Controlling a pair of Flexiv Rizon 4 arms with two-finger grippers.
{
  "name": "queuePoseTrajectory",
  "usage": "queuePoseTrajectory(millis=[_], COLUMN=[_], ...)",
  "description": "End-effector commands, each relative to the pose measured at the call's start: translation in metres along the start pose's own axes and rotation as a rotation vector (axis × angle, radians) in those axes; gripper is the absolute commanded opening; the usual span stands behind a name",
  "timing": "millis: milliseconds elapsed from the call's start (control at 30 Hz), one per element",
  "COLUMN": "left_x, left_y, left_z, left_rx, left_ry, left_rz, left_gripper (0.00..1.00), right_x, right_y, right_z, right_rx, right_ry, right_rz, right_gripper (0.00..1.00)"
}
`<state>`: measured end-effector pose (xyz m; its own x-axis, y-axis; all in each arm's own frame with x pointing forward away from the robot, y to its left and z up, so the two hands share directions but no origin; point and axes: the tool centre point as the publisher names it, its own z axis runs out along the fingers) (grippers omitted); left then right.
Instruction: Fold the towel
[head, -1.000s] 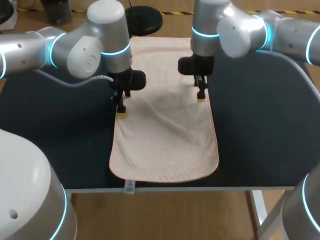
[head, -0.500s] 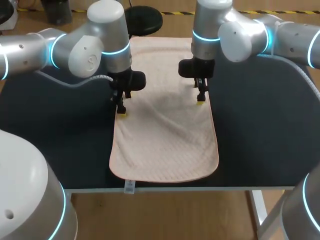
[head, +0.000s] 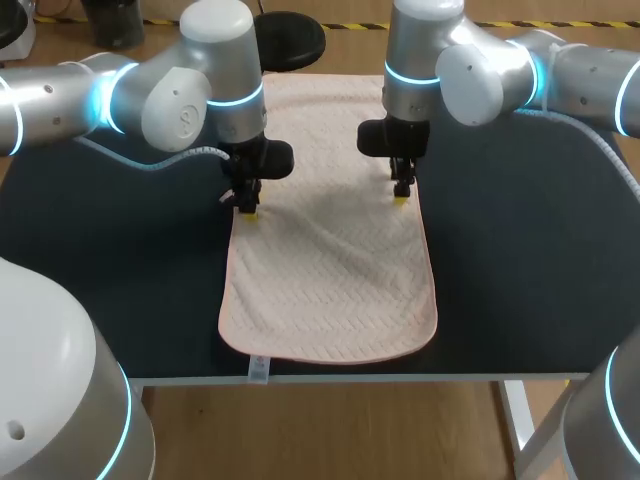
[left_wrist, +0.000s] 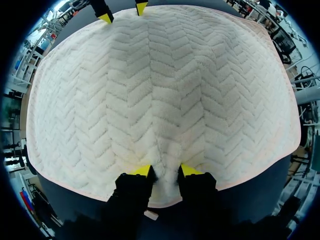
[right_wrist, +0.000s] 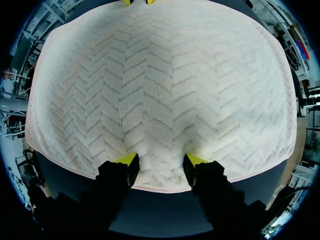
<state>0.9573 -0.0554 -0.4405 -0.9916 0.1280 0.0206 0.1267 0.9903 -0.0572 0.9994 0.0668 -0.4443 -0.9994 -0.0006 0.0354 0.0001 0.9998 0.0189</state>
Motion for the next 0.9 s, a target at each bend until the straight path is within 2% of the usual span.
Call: queuePoseTrajectory(millis=[33,433,900], left_x=[0.001,0.009,0.011], left_y=[0.000,0.004,-0.001], left_z=[0.004,-0.020,-0.085], left_rx=[0.003,0.025,0.010], left_ry=[-0.006,-0.047,-0.155], left_rz=[-0.001,-0.007,-0.016], left_gripper=[0.00,0.00,0.00], right_x=[0.003,0.010,0.016], right_y=[0.001,-0.002,-0.010], right_z=[0.001,-0.019,-0.080], right_rx=[0.002,0.020,-0.007], right_ry=[-0.006,-0.027,-0.141], right_rz=[0.006,0.033,0.048], right_gripper=[0.00,0.00,0.00])
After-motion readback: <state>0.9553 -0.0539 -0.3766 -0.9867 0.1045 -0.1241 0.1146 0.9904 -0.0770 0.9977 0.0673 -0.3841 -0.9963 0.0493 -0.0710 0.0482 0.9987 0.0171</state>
